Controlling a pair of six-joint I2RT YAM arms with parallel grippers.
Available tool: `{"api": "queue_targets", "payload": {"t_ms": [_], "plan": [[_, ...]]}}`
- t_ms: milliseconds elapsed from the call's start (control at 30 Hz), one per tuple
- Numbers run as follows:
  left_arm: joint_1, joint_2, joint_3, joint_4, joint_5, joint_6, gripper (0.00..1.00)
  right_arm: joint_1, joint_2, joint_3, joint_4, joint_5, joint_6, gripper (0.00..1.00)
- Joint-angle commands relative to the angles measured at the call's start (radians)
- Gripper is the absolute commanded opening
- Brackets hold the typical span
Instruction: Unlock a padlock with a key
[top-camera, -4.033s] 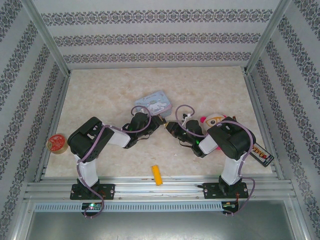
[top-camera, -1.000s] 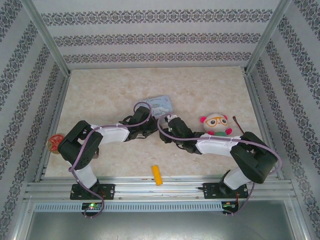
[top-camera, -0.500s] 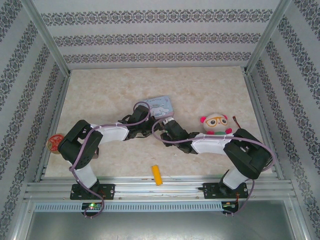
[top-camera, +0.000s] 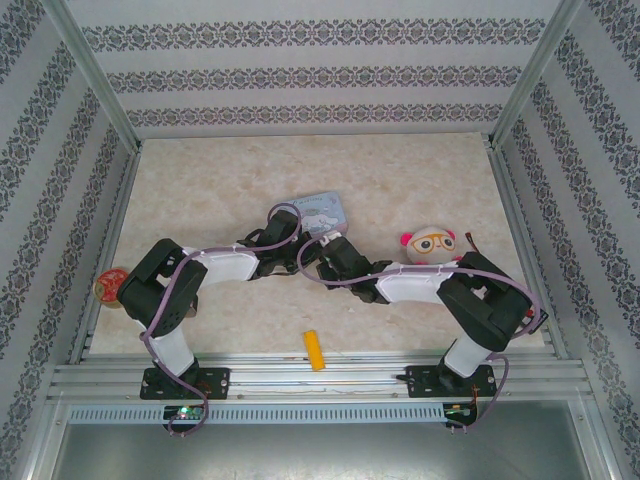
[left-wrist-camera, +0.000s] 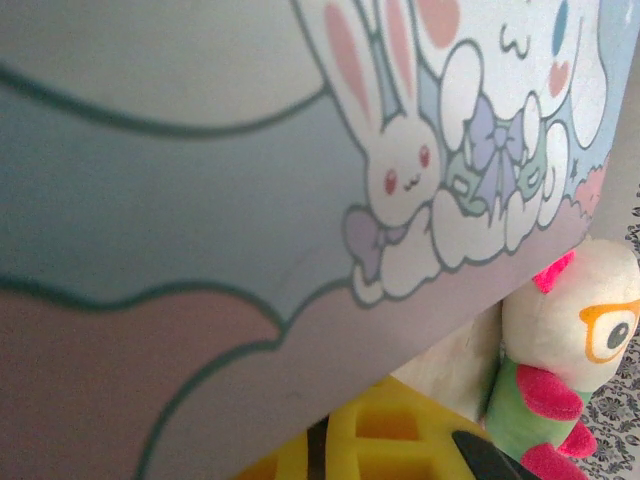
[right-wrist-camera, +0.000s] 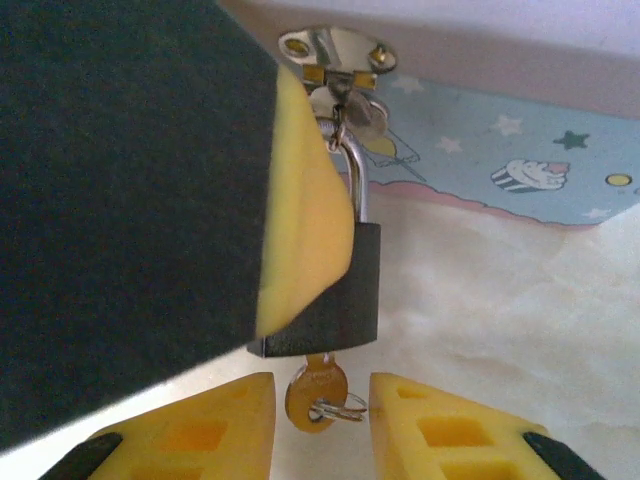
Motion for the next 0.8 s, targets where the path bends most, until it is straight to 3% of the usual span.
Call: {"api": "queue_targets", "payload": {"t_ms": [0,367,567,767], "plan": [[0.011,0.001,0.028,-0.013,0.03,-0.015,0.0,0.011,0.027,0.031,0.011,0.035,-0.03,0.32],[0.011,0.003,0.024,-0.002,0.044,-0.016,0.0,0.004,0.05,0.031,0.051,0.051,-0.065,0.18],[0.011,0.0,0.018,0.001,0.049,-0.012,0.0,-0.044,0.056,0.019,0.118,-0.084,-0.086,0.06],[0.011,-0.002,0.001,0.016,0.051,-0.017,0.02,-0.115,0.054,-0.011,0.214,-0.26,-0.053,0.01]]}}
